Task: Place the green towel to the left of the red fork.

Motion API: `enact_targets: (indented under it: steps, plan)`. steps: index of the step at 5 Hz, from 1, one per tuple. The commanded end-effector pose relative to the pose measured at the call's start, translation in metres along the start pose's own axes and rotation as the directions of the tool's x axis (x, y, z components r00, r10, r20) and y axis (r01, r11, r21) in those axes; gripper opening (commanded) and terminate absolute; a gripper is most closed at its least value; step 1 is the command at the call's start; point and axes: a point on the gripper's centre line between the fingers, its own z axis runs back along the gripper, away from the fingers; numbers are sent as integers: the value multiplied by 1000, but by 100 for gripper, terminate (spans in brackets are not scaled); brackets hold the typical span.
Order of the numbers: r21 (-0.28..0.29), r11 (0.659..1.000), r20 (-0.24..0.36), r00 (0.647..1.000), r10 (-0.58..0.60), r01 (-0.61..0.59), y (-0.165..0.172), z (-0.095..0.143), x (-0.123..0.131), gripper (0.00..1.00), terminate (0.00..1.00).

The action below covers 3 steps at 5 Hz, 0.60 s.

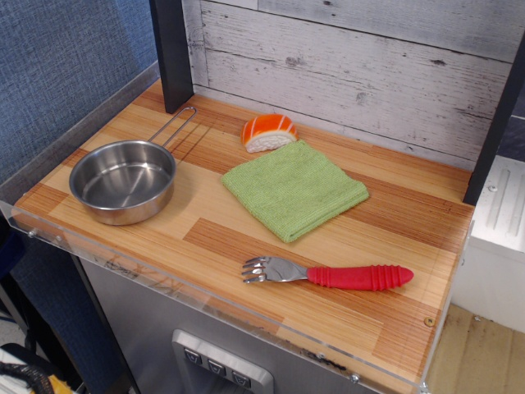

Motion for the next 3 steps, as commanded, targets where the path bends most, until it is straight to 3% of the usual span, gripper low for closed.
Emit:
enact_targets:
  steps: [1, 3]
  plan:
    - [29, 996, -14, 996, -89, 90, -8, -45, -17, 100, 0]
    - [-9, 994, -46, 993, -112, 112, -14, -106, -15, 100, 0]
